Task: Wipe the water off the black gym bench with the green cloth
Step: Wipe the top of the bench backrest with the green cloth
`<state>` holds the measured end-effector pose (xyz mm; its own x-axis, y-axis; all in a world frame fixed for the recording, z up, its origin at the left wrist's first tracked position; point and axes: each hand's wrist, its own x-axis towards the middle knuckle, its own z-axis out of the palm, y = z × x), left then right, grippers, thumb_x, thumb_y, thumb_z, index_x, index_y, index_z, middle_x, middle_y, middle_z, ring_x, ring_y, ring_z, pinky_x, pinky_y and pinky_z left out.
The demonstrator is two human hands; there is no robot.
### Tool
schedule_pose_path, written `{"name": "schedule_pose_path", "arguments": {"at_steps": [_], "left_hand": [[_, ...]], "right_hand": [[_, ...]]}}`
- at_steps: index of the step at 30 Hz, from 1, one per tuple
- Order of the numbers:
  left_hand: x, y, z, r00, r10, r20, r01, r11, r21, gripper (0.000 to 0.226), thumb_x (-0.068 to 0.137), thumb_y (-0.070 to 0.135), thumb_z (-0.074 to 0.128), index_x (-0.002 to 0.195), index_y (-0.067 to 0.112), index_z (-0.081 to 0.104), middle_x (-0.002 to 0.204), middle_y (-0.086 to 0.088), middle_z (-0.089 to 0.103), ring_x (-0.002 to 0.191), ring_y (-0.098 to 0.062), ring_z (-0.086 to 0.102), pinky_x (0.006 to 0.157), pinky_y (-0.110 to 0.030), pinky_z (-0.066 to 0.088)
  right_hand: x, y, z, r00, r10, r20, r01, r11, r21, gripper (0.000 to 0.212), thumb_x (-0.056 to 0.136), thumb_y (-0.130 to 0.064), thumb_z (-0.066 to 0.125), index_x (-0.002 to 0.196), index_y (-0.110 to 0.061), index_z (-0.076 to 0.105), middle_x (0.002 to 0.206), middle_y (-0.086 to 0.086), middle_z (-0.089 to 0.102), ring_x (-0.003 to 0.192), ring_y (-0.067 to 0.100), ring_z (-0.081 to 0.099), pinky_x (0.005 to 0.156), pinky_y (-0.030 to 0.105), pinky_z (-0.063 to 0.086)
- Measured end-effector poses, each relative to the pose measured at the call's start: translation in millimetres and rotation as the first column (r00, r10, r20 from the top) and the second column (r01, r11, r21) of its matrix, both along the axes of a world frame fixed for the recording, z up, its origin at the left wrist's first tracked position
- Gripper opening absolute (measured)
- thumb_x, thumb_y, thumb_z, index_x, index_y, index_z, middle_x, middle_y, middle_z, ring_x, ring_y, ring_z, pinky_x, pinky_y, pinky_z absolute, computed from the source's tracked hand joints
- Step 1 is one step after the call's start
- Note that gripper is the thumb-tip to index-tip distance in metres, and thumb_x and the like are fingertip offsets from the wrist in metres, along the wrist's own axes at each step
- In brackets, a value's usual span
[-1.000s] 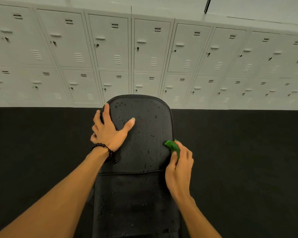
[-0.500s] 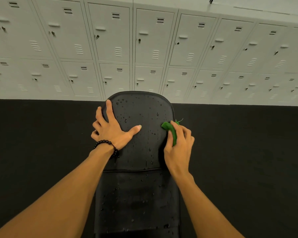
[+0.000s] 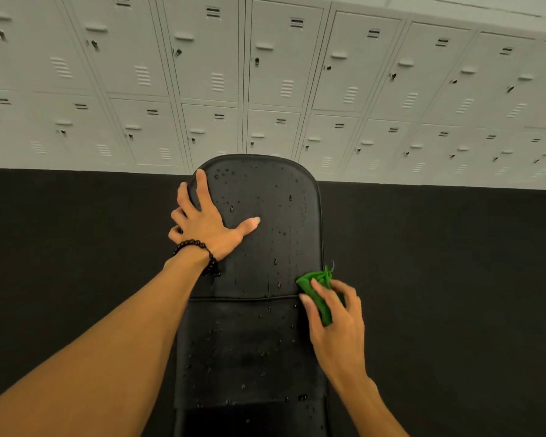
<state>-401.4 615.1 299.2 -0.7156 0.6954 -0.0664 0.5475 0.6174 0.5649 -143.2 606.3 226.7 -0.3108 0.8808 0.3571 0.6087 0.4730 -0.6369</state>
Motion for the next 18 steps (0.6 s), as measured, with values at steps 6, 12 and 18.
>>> {"name": "schedule_pose_path", "arguments": {"at_steps": [6, 12, 18], "left_hand": [[0, -2, 3, 1.000, -0.011, 0.003, 0.011, 1.000, -0.012, 0.132, 0.062, 0.081, 0.066, 0.148, 0.041, -0.026, 0.160, -0.006, -0.016, 0.140, -0.040, 0.016, 0.107, -0.058, 0.025], [0, -4, 5, 1.000, -0.017, 0.003, 0.017, 1.000, -0.023, 0.131, 0.063, 0.081, 0.066, 0.148, 0.040, -0.026, 0.161, -0.007, -0.016, 0.140, -0.040, 0.017, 0.106, -0.058, 0.026], [0, -3, 4, 1.000, -0.014, -0.008, 0.014, 0.999, -0.029, 0.131, 0.064, 0.081, 0.065, 0.148, 0.040, -0.026, 0.161, -0.008, -0.015, 0.139, -0.039, 0.018, 0.105, -0.057, 0.027]], "right_hand": [[-12, 3, 14, 1.000, -0.006, 0.008, 0.006, 1.000, 0.019, 0.016, 0.089, -0.025, 0.072, 0.102, -0.017, 0.073, 0.112, -0.002, 0.055, 0.099, 0.014, 0.057, 0.078, 0.028, 0.056], [-7, -6, 20, 0.986, -0.056, 0.158, 0.058, 0.998, -0.008, 0.014, 0.087, -0.025, 0.073, 0.099, -0.017, 0.073, 0.111, 0.001, 0.056, 0.095, 0.019, 0.056, 0.066, 0.029, 0.052], [-50, -27, 32, 0.943, 0.168, 0.288, -0.181, 0.983, 0.019, 0.018, 0.094, -0.032, 0.066, 0.104, -0.018, 0.069, 0.108, 0.000, 0.052, 0.088, 0.017, 0.054, 0.061, 0.030, 0.053]]}}
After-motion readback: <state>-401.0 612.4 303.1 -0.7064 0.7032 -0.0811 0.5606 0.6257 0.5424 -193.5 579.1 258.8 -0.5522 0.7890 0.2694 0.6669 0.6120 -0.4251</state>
